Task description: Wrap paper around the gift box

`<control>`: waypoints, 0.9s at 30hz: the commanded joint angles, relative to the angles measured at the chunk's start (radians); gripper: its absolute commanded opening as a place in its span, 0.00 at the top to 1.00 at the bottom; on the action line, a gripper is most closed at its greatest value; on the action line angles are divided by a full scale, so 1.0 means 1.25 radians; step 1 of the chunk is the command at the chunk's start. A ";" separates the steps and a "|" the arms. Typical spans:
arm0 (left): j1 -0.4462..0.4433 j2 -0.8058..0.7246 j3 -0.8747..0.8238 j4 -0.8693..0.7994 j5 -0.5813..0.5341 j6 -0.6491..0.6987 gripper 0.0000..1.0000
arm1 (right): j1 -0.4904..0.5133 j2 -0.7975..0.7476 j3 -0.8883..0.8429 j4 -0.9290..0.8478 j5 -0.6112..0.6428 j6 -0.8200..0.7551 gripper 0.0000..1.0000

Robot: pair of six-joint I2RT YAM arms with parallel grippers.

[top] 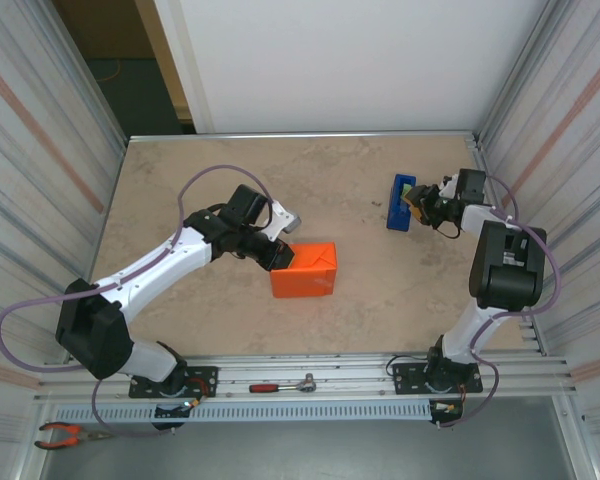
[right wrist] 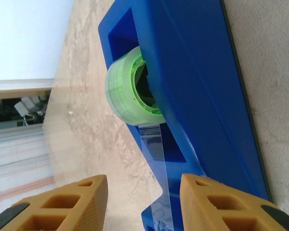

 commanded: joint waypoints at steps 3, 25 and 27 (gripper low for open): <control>-0.012 0.040 -0.038 -0.056 -0.002 0.020 0.88 | 0.010 0.034 0.002 0.010 -0.012 -0.002 0.58; -0.013 0.048 -0.038 -0.055 -0.002 0.019 0.89 | 0.001 0.011 -0.022 0.043 -0.063 0.023 1.00; -0.013 0.049 -0.038 -0.057 -0.002 0.020 0.89 | 0.000 -0.012 -0.025 0.055 -0.071 0.038 1.00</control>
